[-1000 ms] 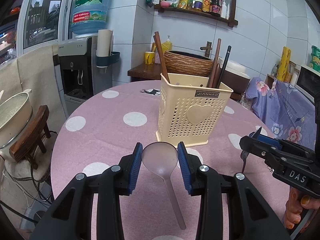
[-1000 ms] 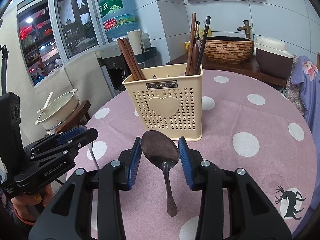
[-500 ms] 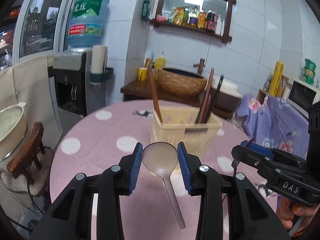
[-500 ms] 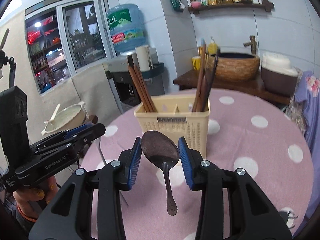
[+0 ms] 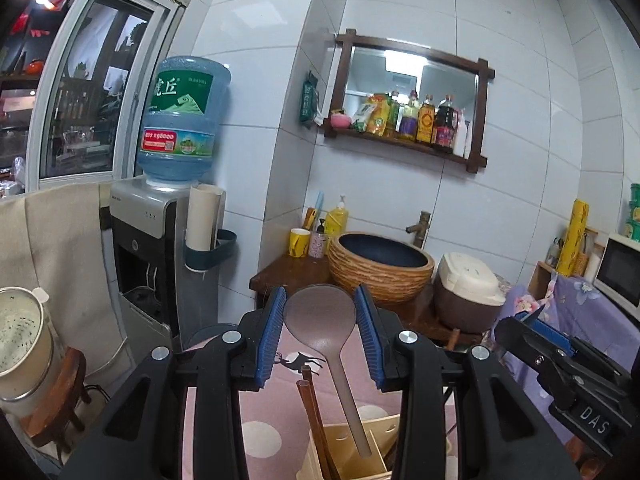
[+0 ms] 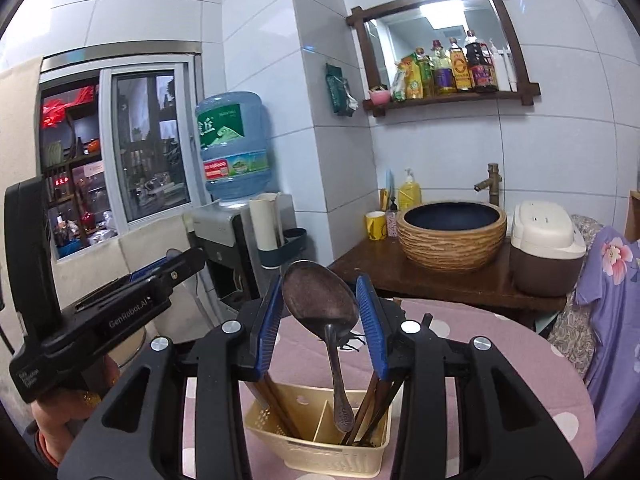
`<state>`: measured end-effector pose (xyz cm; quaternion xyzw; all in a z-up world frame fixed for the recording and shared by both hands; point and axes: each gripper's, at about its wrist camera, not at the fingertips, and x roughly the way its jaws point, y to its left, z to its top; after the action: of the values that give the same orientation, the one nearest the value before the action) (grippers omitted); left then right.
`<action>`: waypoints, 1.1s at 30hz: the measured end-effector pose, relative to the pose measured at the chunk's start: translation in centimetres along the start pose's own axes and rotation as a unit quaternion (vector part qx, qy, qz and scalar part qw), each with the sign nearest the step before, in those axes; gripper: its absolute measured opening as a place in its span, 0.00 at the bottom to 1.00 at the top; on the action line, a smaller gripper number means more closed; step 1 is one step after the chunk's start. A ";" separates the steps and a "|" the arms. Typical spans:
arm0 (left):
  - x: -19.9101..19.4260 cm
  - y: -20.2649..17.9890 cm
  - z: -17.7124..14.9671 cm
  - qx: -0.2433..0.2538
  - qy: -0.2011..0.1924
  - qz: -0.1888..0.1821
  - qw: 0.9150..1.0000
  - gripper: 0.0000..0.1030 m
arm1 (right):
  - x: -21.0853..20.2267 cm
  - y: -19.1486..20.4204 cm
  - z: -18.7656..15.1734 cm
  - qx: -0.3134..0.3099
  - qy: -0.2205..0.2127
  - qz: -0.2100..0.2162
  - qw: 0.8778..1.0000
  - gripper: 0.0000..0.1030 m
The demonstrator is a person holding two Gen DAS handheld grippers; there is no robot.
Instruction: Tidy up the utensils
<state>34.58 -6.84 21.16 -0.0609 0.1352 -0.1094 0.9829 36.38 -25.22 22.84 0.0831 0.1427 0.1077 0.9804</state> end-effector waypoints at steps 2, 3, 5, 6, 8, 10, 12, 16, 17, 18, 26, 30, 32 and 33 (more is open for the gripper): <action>0.7 -0.1 -1.4 0.004 0.007 0.003 1.000 0.35 | 0.9 -0.6 -0.8 0.013 0.010 -0.005 1.000 0.37; 0.9 0.0 -2.0 0.005 0.007 0.005 1.000 0.35 | 1.4 -1.0 -1.5 0.018 0.015 -0.009 1.000 0.37; 1.1 0.0 -3.5 0.009 0.005 0.009 1.000 0.35 | 2.0 -1.3 -2.6 0.017 0.020 -0.018 0.999 0.37; 1.1 -0.1 -4.2 0.013 0.007 0.007 1.000 0.35 | 2.2 -1.4 -3.2 0.015 0.024 -0.021 0.999 0.37; 1.0 -0.5 -5.4 0.022 0.005 0.009 1.000 0.35 | 2.6 -1.6 -4.7 0.016 0.033 -0.028 0.999 0.37; 1.0 -0.6 -6.5 0.029 0.006 0.013 0.999 0.35 | 2.8 -1.8 -5.9 0.016 0.041 -0.031 0.999 0.37; 1.2 -0.7 -7.5 0.031 0.017 0.012 0.999 0.35 | 3.0 -2.0 -7.0 0.013 0.046 -0.036 0.998 0.37; 2.0 -0.4 -9.2 0.037 0.036 0.015 0.999 0.35 | 3.4 -2.6 -8.7 0.012 0.056 -0.044 0.997 0.37; 2.2 -0.3 -9.6 0.038 0.042 0.016 0.998 0.35 | 3.6 -2.7 -9.0 0.012 0.060 -0.046 0.997 0.37; 2.5 -0.1 -9.9 0.038 0.047 0.017 0.998 0.35 | 3.7 -2.9 -9.4 0.014 0.064 -0.046 0.997 0.37; 2.0 0.1 -10.7 0.041 0.052 0.012 0.998 0.37 | 3.8 -3.3 -11.0 0.019 0.071 -0.045 0.996 0.42; 0.7 1.0 -10.8 0.027 0.047 0.015 0.998 0.51 | 2.4 -3.8 -11.2 0.034 0.059 -0.041 0.997 0.53; -0.2 1.4 -10.9 0.016 0.043 0.016 0.999 0.64 | 1.6 -3.9 -11.3 0.033 0.058 -0.040 0.997 0.53; -0.7 1.8 -11.1 0.010 0.042 0.017 0.999 0.69 | 1.1 -4.0 -11.5 0.033 0.060 -0.040 0.997 0.55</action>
<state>31.19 -5.96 10.51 -0.0439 0.1761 -0.0968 0.9786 34.72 -27.28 10.95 0.1031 0.2077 0.0680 0.9704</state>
